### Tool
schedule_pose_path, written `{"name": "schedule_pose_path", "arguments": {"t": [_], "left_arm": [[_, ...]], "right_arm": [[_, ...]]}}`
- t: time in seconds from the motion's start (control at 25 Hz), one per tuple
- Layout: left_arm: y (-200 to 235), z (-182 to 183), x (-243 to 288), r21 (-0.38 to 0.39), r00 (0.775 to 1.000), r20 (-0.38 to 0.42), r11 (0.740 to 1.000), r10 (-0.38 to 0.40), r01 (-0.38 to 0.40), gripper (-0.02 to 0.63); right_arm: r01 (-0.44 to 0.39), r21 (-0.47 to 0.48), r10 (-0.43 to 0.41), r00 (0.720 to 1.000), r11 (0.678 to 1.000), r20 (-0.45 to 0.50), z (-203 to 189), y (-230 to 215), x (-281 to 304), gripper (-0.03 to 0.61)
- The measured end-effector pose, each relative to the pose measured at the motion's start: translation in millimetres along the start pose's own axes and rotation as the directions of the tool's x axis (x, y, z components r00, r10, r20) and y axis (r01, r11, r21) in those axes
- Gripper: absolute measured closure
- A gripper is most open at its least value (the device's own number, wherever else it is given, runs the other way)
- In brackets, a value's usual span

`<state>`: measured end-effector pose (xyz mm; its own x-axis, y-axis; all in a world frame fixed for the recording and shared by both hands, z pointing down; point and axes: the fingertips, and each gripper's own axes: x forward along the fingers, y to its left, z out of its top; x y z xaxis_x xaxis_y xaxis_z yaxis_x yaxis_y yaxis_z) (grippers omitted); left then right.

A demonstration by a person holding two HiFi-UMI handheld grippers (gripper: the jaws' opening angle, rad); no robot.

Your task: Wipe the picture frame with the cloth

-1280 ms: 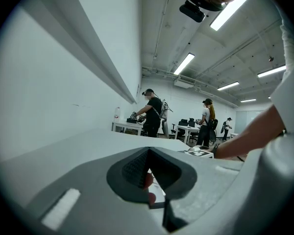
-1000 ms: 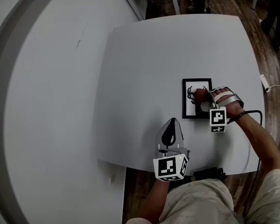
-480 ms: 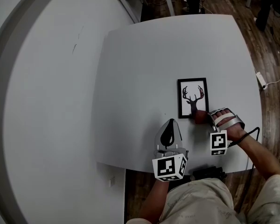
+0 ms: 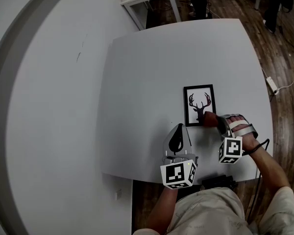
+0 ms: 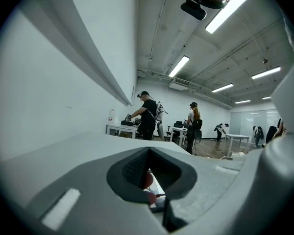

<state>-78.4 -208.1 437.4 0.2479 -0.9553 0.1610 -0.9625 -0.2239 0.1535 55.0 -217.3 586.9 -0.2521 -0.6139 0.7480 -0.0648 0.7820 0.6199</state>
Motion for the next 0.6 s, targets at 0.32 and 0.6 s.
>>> {"name": "schedule_pose_path", "arguments": {"t": [0.32, 0.6], "left_arm": [[-9, 33, 4, 0.032, 0.998, 0.061, 0.999, -0.02, 0.019, 0.614], [-7, 58, 1, 0.046, 0.993, 0.115, 0.999, -0.014, 0.008, 0.614]], "right_arm": [[0.155, 0.493, -0.227, 0.97, 0.856, 0.089, -1, -73, -62, 0.48], [0.085, 0.82, -0.478, 0.844, 0.567, 0.243, 3, -124, -132, 0.48]]}}
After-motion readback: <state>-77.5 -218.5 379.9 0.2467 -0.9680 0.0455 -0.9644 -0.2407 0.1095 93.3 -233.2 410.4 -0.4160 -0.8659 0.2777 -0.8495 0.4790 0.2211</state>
